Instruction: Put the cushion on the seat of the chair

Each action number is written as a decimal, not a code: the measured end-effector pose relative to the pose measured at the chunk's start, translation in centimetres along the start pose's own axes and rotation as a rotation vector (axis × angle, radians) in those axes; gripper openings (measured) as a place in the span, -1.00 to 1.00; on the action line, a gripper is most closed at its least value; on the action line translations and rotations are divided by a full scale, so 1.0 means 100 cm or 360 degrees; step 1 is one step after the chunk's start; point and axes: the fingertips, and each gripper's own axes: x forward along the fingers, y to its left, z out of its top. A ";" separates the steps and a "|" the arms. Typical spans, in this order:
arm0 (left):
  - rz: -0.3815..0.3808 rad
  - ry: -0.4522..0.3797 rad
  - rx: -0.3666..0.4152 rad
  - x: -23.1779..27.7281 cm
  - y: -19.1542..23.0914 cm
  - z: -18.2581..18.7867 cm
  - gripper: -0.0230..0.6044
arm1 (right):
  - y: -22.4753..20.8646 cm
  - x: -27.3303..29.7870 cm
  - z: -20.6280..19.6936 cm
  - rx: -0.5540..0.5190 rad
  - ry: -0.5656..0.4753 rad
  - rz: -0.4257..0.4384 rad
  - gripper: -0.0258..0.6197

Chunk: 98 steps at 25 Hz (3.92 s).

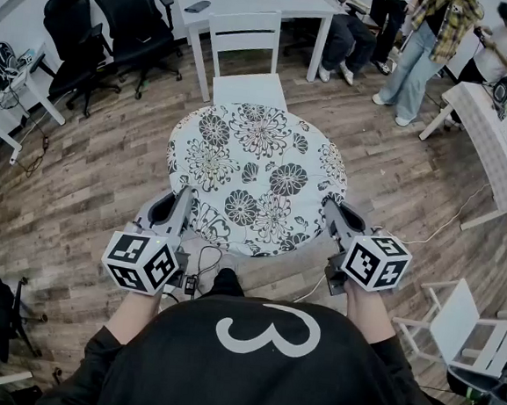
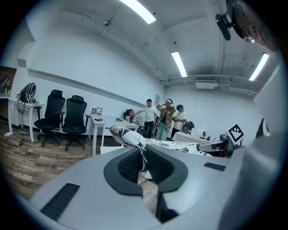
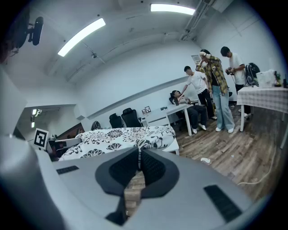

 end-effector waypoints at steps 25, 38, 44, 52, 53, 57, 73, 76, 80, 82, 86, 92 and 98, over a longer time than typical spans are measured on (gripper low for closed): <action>-0.0103 0.0099 0.0003 0.073 0.068 -0.010 -0.85 | -0.008 0.085 -0.014 0.0151 0.0028 -0.0056 -0.87; -0.0192 0.0114 -0.0025 0.084 0.084 -0.013 -0.85 | 0.001 0.095 -0.013 0.0144 0.0028 -0.0120 -0.87; -0.0196 0.0118 -0.0037 0.084 0.083 -0.011 -0.85 | 0.001 0.092 -0.011 0.0154 0.0035 -0.0111 -0.87; -0.0166 0.0140 -0.0063 0.077 0.071 -0.001 -0.85 | 0.001 0.086 0.003 0.0158 0.0074 -0.0065 -0.87; -0.0163 0.0142 -0.0066 0.077 0.071 0.000 -0.85 | 0.002 0.086 0.005 0.0153 0.0079 -0.0060 -0.87; -0.0159 0.0151 -0.0074 0.071 0.064 0.005 -0.85 | 0.007 0.083 0.013 0.0125 0.0100 -0.0042 -0.87; -0.0052 0.0217 -0.0207 0.066 0.054 0.009 -0.85 | 0.002 0.091 0.035 0.0034 0.0203 0.0032 -0.87; -0.0044 0.0225 -0.0223 0.070 0.059 -0.001 -0.85 | -0.002 0.097 0.025 0.0033 0.0217 0.0016 -0.87; -0.0075 0.0276 -0.0275 0.091 0.077 -0.013 -0.85 | -0.008 0.123 0.018 0.0023 0.0265 -0.0021 -0.87; -0.0084 0.0312 -0.0297 0.117 0.097 -0.008 -0.85 | -0.015 0.151 0.025 0.0043 0.0300 -0.0033 -0.87; -0.0093 0.0366 -0.0349 0.161 0.132 -0.008 -0.85 | -0.029 0.200 0.030 0.0081 0.0370 -0.0086 -0.87; -0.0093 0.0458 -0.0405 0.199 0.161 -0.035 -0.85 | -0.047 0.237 0.013 0.0102 0.0426 -0.0161 -0.87; -0.0078 0.0544 -0.0416 0.253 0.199 -0.058 -0.85 | -0.070 0.296 0.004 0.0164 0.0480 -0.0217 -0.87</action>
